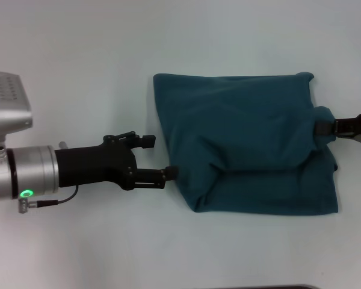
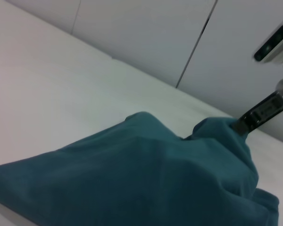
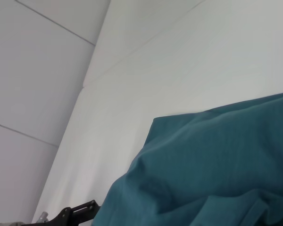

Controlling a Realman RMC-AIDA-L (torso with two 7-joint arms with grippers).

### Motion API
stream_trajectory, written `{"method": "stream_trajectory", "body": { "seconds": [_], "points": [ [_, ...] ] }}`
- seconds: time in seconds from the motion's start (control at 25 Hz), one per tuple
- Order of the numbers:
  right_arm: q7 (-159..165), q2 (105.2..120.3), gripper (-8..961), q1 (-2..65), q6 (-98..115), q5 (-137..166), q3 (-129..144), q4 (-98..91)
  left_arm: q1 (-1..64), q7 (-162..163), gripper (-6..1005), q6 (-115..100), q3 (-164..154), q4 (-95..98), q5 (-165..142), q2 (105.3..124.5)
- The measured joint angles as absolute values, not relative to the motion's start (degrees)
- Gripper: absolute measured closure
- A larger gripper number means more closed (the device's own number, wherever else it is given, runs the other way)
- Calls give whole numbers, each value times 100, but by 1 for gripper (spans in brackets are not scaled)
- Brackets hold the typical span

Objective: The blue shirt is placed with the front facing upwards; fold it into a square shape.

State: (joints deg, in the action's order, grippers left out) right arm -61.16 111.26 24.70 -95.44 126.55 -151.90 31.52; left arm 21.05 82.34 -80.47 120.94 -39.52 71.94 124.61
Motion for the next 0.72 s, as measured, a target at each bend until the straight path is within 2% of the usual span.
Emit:
{"method": "stream_trajectory", "body": {
  "seconds": [0.72],
  "points": [
    [-6090, 11135, 893, 2496, -9548, 12656, -15230, 3146, 2345, 8365, 36, -8302, 11754, -3865, 7297, 12416]
  ]
}}
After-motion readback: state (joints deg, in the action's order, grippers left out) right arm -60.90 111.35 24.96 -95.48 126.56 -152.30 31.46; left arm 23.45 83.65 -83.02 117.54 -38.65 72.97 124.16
